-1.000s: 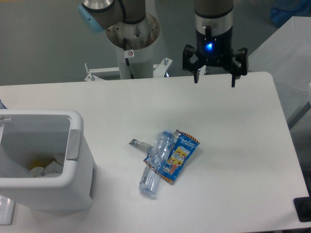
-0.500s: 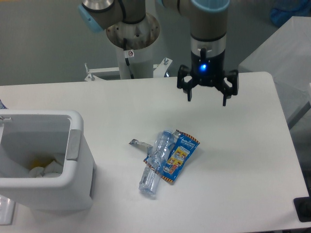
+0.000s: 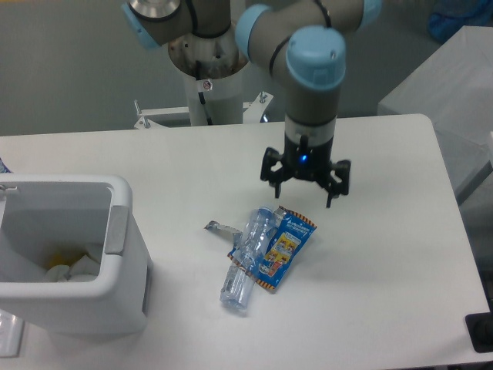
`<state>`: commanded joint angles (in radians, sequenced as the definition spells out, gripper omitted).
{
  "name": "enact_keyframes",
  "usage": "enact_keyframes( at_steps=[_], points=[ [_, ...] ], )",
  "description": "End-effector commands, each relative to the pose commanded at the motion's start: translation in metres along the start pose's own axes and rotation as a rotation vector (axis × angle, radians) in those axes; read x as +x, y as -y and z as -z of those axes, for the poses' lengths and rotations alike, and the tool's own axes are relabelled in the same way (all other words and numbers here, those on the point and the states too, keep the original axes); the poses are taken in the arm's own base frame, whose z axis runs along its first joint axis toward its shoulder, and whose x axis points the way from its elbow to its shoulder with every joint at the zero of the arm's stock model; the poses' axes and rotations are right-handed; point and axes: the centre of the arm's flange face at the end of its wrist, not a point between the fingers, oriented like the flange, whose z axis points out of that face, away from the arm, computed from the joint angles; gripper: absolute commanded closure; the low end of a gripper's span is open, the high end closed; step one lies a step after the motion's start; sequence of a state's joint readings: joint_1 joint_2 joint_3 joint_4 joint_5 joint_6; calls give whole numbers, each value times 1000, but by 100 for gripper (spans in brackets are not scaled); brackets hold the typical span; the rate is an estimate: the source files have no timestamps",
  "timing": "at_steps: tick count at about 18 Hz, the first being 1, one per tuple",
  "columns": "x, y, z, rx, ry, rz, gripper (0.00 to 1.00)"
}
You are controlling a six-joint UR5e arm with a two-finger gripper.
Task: Place the trash in the trash can
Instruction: 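Move the gripper down over the bottle's cap end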
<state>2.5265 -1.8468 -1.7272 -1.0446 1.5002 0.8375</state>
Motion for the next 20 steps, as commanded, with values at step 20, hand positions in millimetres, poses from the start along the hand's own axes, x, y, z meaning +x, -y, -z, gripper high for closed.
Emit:
enact_keyframes(
  at_steps=[20],
  points=[
    [1, 33, -56, 61, -94, -41, 0]
  ],
)
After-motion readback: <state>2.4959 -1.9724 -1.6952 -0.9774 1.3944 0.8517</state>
